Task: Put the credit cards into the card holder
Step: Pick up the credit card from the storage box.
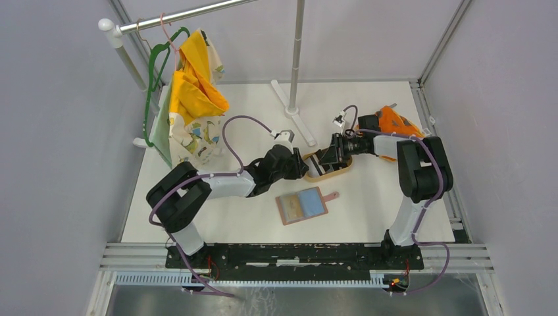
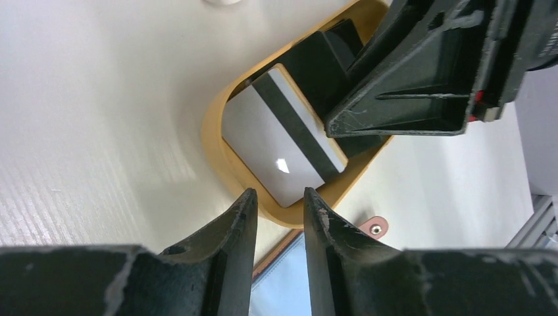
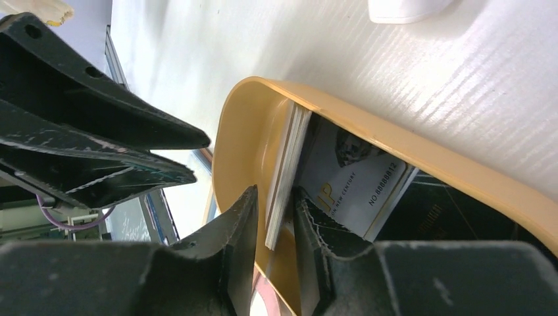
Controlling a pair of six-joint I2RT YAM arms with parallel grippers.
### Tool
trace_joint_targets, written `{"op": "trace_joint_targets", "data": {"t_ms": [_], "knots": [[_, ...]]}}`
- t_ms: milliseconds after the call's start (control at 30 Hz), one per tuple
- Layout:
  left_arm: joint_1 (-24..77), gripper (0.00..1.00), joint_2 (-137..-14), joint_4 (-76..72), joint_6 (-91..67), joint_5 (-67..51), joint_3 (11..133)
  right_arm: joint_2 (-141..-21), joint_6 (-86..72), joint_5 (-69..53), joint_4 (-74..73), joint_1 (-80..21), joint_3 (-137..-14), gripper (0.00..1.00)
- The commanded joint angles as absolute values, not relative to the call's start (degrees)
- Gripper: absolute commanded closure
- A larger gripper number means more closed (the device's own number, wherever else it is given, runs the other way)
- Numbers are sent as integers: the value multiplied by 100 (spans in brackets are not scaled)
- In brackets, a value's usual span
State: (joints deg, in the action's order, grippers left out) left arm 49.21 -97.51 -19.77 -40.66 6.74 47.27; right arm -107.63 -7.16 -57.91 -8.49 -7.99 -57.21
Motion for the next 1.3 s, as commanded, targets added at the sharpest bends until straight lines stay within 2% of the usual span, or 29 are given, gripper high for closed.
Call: {"op": "trace_joint_targets", "data": {"t_ms": [0, 267, 333, 600, 833, 967, 1033, 1100, 1267], "knots": [[4916, 61, -9331, -2211, -3793, 566, 4708, -10582, -712, -5750, -729, -710, -5851, 71], [4921, 58, -8684, -2203, -3656, 570, 4428, -10527, -693, -5419, -698, -535, -5768, 94], [4917, 57, -8409, -2210, -3590, 567, 4303, -10421, -625, -5262, -693, -478, -5748, 96], [4944, 49, -6429, -2958, -3349, 526, 2977, -9571, -320, -5421, -580, -126, -5512, 100], [4936, 25, -5036, -3305, -3260, 254, 2059, -8867, -657, -6279, 146, -48, -5095, 100], [4934, 15, -4777, -3648, -3447, 32, 1627, -8333, -1677, -6910, 1505, -52, -4458, 100], [4927, 7, -4670, -4458, -3710, -143, 1145, -7981, -2130, -7058, 2094, -53, -4085, 100], [4935, 6, -4652, -5126, -3921, -286, 780, -7596, -2441, -7078, 2749, -55, -3679, 100], [4968, 6, -5015, -5476, -3963, -513, 757, -6773, -2562, -7012, 3579, -202, -2885, 100]]}}
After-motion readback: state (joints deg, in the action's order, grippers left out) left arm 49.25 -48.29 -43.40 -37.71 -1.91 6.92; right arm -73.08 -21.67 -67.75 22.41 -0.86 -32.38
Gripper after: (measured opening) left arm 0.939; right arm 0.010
